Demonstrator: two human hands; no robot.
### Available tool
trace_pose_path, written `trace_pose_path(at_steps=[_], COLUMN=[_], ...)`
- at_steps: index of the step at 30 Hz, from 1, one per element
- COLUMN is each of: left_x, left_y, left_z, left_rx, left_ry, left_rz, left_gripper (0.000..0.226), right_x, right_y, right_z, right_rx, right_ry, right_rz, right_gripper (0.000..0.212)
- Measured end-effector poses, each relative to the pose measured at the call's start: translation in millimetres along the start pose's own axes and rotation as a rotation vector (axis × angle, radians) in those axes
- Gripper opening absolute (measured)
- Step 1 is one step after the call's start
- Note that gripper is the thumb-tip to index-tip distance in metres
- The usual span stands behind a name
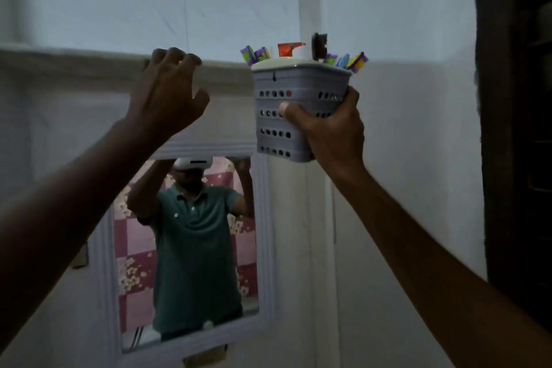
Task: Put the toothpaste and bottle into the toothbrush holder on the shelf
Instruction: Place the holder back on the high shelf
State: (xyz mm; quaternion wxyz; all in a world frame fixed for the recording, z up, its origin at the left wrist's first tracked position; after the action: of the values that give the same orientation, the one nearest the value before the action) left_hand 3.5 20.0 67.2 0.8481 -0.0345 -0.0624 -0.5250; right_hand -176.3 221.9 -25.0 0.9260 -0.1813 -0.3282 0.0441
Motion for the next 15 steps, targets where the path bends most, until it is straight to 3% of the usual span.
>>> trace_pose_path(at_steps=[7,15], left_x=[32.1,35.9], left_y=[-29.5,-72.9], left_z=[37.3,43.4], left_rx=[0.142,0.200], left_ry=[-0.038,-0.078], left_rz=[0.167,0.194], left_gripper=[0.074,0.075], right_x=[63.0,87.5], right_y=[-52.2,-108.1], right_z=[66.6,115.2], right_rx=[-0.061,-0.133], right_ry=[0.093,0.101], right_rz=[-0.012,-0.038], right_gripper=[0.106,0.103])
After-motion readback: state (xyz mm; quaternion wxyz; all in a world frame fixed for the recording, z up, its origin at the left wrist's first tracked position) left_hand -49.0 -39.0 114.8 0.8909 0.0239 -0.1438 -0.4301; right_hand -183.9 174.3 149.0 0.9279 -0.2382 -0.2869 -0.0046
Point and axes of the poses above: each hand's wrist, its own z-axis towards the middle knuckle, its own y-axis out of the back of the hand, x = y × z, the point moved 10 cm from there along z, towards the middle knuckle, and after that the axes turned 15 degrees about -x, right-handed, at the moved point
